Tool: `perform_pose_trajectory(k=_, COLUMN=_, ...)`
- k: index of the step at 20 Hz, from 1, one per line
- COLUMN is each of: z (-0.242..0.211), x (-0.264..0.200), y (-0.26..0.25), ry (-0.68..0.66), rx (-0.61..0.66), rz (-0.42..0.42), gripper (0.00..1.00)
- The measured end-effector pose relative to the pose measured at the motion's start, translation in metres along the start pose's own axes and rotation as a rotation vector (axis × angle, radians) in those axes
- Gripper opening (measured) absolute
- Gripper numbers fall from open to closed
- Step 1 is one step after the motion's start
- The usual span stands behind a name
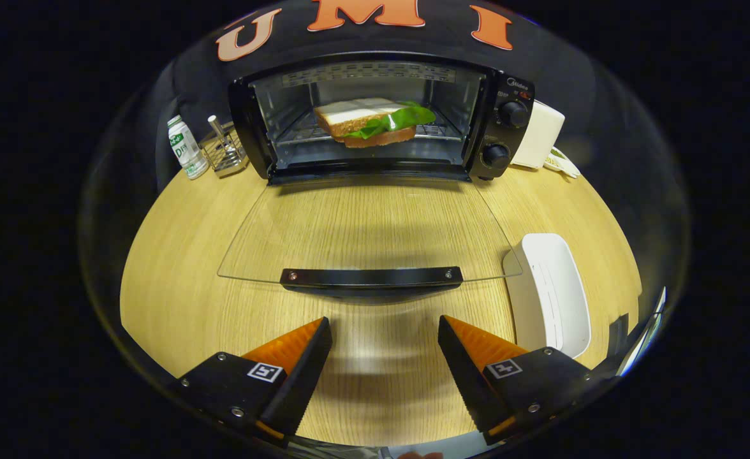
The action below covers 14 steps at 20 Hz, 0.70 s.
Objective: Open the toaster oven, put the food inside, and close the toaster oven door.
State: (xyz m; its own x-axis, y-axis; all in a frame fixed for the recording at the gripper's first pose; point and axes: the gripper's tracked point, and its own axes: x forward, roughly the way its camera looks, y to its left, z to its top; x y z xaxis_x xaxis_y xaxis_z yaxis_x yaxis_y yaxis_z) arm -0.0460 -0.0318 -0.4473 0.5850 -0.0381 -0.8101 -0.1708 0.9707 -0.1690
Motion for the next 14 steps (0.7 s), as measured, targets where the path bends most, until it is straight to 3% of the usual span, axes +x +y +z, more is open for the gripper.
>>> perform_pose_trajectory(k=7, z=0.009, x=0.013, y=0.005, ry=0.021, rx=0.029, rz=0.01, gripper=1.0)
perform_pose_trajectory(k=14, z=0.035, x=-0.009, y=0.001, ry=-0.057, rx=-0.075, rz=0.005, gripper=1.0)
